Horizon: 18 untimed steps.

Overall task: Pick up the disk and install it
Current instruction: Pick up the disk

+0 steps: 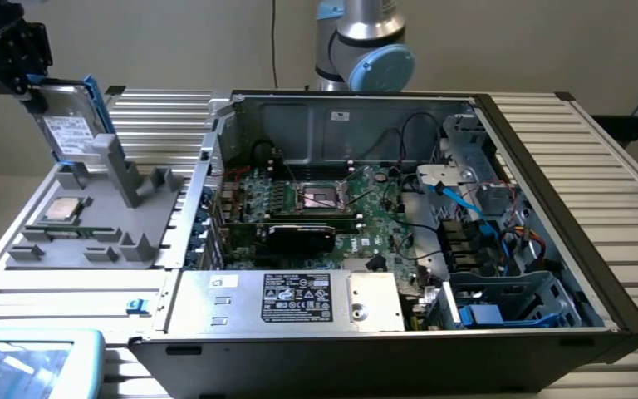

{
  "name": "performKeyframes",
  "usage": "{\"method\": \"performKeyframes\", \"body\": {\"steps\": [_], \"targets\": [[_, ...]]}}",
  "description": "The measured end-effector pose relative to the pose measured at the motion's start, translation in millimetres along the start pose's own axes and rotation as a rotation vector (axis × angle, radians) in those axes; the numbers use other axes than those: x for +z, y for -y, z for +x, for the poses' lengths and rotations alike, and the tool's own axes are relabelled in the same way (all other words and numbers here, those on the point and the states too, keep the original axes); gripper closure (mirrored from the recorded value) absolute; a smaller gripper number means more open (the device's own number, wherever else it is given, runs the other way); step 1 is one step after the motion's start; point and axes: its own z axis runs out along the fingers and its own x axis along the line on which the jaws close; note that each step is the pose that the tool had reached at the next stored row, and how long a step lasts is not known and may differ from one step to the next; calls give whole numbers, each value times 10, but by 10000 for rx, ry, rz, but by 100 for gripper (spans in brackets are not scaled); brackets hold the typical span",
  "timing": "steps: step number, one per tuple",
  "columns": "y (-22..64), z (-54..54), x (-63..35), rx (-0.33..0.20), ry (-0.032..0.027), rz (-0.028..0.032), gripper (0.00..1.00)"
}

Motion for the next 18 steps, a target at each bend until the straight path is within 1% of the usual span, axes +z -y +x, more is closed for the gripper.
{"method": "performKeyframes", "body": {"steps": [6, 8, 13, 14, 18], "targets": [[0, 2, -265, -1, 10, -2, 63], [0, 2, -304, -1, 12, -1, 63], [0, 3, -305, 0, 12, -4, 63], [0, 3, -321, 0, 13, 0, 63], [0, 6, -496, -2, 13, -22, 63]]}}
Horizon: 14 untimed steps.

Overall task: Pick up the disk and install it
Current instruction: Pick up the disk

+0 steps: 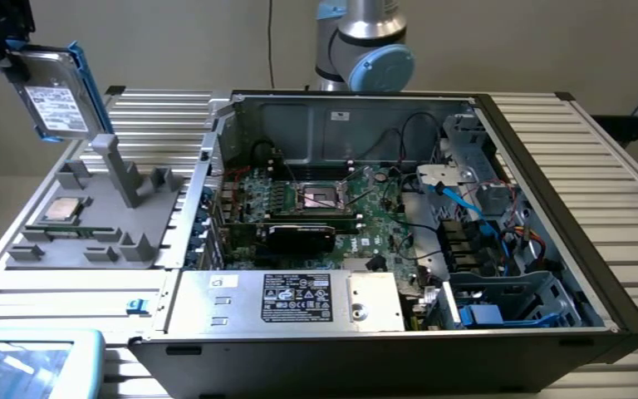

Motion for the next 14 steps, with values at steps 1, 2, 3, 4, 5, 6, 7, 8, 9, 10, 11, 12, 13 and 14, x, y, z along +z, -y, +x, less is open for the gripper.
{"method": "performKeyframes", "body": {"steps": [1, 2, 3, 4, 5, 6, 7, 8, 9, 10, 11, 12, 13, 14], "targets": [[0, 2, -45, 1, 0, -5, 63], [1, 3, -89, 1, -1, -11, 63], [0, 5, -136, 1, -1, -17, 63], [-1, 5, -181, 1, -1, -20, 63], [-4, 7, -216, 1, -1, -19, 63], [-8, 7, -240, 2, -1, -21, 63], [-14, 8, -258, 2, -1, -20, 63], [-22, 8, -274, 1, -1, -20, 63], [-33, 9, -288, 1, -2, -21, 63], [-48, 10, -301, 0, -2, -22, 63], [-71, 11, -313, 0, -1, -20, 63], [-97, 13, -323, 1, 0, -15, 63], [-120, 14, -331, 1, 0, -5, 63], [-144, 16, -339, 1, 1, 5, 63]]}}
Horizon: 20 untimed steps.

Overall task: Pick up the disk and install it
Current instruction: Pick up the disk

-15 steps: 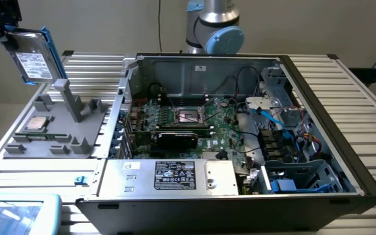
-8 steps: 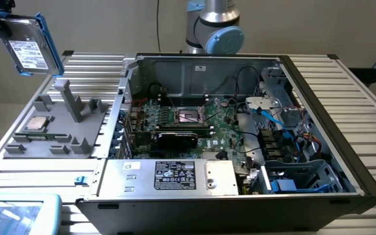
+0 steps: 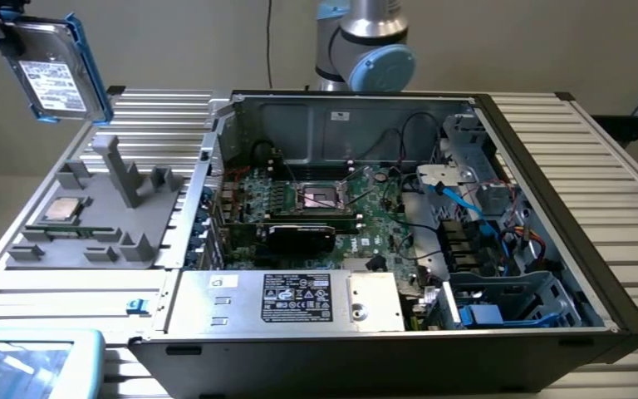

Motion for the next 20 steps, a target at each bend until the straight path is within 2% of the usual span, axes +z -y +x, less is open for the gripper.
{"method": "performKeyframes", "body": {"steps": [7, 20], "targets": [[-211, 14, -59, 2, 6, 106, 63], [-709, 45, -260, 3, 19, 314, 63]]}}
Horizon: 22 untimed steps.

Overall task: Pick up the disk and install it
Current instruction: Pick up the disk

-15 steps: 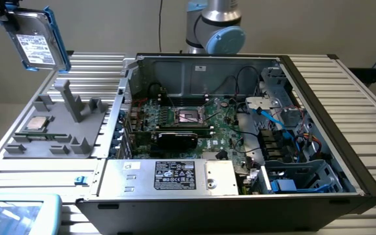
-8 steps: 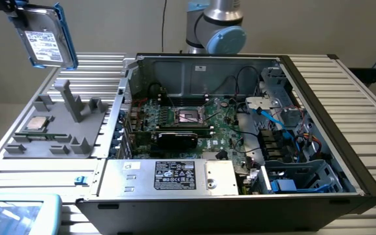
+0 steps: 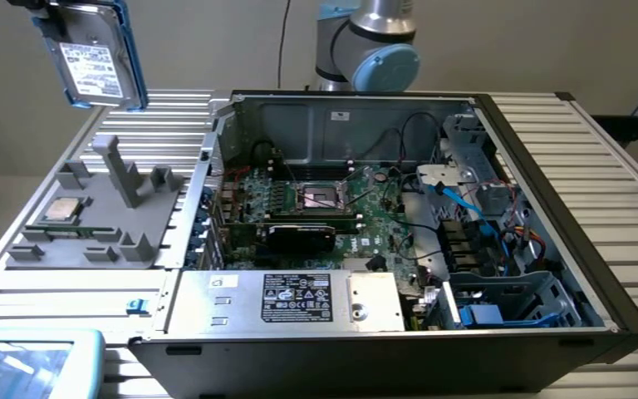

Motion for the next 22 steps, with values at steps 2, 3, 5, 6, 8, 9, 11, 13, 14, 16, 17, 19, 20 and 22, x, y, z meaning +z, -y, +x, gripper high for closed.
{"method": "performKeyframes", "body": {"steps": [2, 3, 5, 6, 8, 9, 11, 13, 14, 16, 17, 19, 20, 22], "targets": [[-74, 5, -46, 0, 3, 37, 63], [-110, 7, -71, 0, 3, 56, 63], [-174, 11, -112, 0, 7, 96, 63], [-181, 12, -114, 1, 7, 100, 63], [-181, 12, -113, 1, 6, 100, 63], [-181, 12, -113, 1, 6, 100, 63], [-181, 12, -113, 1, 6, 100, 63], [-181, 12, -113, 1, 6, 99, 63], [-181, 12, -113, 1, -2, 100, 63], [-186, 12, -117, 0, -13, 71, 63], [-205, 13, -124, -3, -19, 46, 63], [-247, 16, -149, -1, -24, -20, 63], [-274, 18, -159, -3, -31, -57, 63], [-334, 22, -179, -2, -48, -119, 63]]}}
